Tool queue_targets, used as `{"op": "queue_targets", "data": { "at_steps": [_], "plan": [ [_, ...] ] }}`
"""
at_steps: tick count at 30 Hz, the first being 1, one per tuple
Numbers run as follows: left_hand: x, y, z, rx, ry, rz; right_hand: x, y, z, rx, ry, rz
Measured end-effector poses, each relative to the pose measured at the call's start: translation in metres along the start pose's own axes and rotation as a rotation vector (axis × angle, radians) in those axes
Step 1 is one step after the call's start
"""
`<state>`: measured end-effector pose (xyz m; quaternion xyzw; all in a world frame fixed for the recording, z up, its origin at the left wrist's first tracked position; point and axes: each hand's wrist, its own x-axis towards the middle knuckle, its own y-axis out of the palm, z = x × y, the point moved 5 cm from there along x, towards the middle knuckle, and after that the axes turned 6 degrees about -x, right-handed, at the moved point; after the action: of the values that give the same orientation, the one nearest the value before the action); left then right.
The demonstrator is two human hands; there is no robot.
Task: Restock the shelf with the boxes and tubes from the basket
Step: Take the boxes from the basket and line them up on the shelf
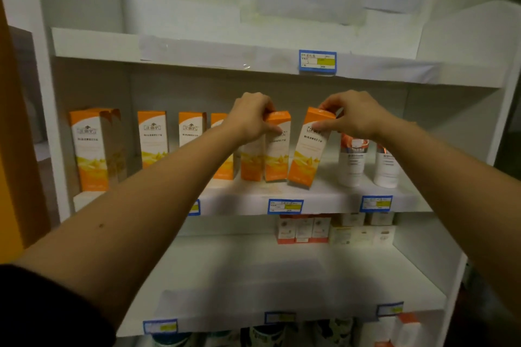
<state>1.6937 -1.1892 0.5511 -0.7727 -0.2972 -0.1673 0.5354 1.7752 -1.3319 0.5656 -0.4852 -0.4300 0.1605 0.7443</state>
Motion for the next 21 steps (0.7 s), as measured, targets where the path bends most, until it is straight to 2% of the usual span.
{"op": "queue_targets", "data": {
  "at_steps": [7, 14, 21],
  "plan": [
    [0.010, 0.021, 0.008, 0.056, -0.037, 0.046, 0.009, 0.011, -0.009, -0.016, 0.061, 0.014],
    [0.013, 0.031, 0.001, 0.491, 0.101, -0.067, 0.019, 0.022, -0.012, -0.054, 0.093, 0.040],
    [0.015, 0.033, 0.003, 0.596, 0.110, -0.038, 0.029, 0.038, -0.015, -0.007, 0.145, 0.065]
  ]
}}
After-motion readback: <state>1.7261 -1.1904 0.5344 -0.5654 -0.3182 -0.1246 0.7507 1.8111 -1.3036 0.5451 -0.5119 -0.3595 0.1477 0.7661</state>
